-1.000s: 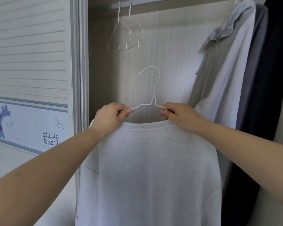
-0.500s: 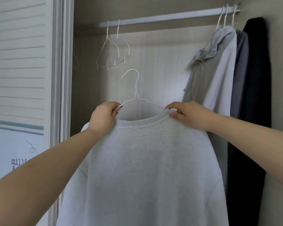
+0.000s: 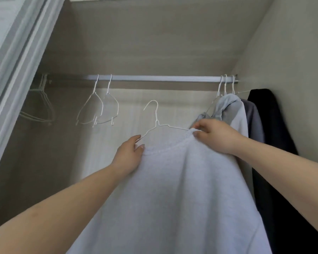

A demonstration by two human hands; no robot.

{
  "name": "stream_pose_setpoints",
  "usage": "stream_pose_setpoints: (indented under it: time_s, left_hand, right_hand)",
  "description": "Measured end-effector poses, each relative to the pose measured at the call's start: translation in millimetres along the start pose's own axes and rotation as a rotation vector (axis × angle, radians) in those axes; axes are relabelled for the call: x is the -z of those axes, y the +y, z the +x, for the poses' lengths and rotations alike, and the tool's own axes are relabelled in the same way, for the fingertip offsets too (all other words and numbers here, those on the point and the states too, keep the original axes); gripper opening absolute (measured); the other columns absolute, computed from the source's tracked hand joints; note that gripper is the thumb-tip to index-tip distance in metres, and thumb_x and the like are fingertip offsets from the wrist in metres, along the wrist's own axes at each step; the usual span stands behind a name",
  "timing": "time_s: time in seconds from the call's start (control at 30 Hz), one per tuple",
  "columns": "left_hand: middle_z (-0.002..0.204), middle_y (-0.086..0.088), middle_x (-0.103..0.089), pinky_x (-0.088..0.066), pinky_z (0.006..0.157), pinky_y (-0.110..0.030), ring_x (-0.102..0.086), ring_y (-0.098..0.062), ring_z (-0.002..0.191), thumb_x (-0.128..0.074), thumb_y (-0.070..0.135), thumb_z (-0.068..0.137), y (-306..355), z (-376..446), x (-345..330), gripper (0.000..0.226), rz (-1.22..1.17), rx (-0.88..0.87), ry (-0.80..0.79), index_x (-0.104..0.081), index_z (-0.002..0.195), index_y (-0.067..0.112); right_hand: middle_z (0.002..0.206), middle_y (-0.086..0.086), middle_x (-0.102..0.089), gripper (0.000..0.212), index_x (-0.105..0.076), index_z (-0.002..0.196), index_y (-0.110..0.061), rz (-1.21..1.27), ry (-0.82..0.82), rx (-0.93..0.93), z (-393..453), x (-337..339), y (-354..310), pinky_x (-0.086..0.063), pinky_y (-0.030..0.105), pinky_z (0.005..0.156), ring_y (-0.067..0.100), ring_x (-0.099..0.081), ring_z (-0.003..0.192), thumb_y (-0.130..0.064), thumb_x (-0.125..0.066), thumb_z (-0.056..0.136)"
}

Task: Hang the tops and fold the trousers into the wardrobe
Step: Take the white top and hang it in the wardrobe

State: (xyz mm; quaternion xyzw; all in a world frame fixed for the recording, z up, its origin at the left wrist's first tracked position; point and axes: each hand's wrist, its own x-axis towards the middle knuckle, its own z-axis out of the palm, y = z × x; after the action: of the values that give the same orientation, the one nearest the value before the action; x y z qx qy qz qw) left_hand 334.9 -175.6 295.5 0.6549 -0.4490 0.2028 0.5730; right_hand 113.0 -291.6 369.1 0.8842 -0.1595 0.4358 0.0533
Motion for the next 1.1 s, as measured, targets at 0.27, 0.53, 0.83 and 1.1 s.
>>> stream_pose_setpoints:
  time_s: [0.27,0.53,0.83,1.1]
  left_hand:
    - [0.149,0.008,-0.037,-0.030,0.113,-0.038,-0.038,-0.014,0.134,-0.041,0.043,0.098,68,45,-58,0.049,-0.427,0.027,-0.203,-0.035,0.145,0.030]
    - [0.140,0.009,-0.045,-0.042,0.086,-0.029,-0.049,-0.014,0.122,-0.043,0.043,0.098,126,91,-77,0.047,-0.598,-0.076,-0.275,-0.034,0.143,0.036]
    - [0.142,-0.004,-0.050,-0.038,0.110,-0.038,-0.049,-0.020,0.129,-0.048,0.035,0.097,147,93,-120,0.052,-0.564,-0.191,-0.370,-0.033,0.146,0.024]
    - [0.106,0.004,-0.062,-0.045,0.074,-0.025,-0.060,-0.011,0.094,-0.046,0.027,0.100,133,74,-114,0.046,-0.670,-0.132,-0.456,-0.033,0.144,0.025]
  right_hand:
    - [0.110,0.001,-0.064,0.030,-0.062,0.120,-0.023,0.026,0.256,-0.161,84,22,20,-0.038,0.023,0.083,0.019,-0.056,0.105,-0.020,-0.048,0.094]
    - [0.116,0.011,-0.066,0.030,-0.067,0.110,-0.014,-0.104,0.445,-0.290,134,49,40,-0.044,0.029,0.085,0.030,-0.059,0.109,-0.006,-0.047,0.089]
    - [0.124,0.021,-0.056,0.031,-0.055,0.120,0.002,-0.322,0.354,-0.419,149,53,61,-0.043,0.034,0.089,0.035,-0.053,0.116,-0.006,-0.039,0.094]
    - [0.124,0.012,-0.060,0.034,-0.061,0.116,-0.009,-0.590,0.126,-0.348,133,55,52,-0.047,0.031,0.085,0.029,-0.057,0.104,-0.007,-0.037,0.093]
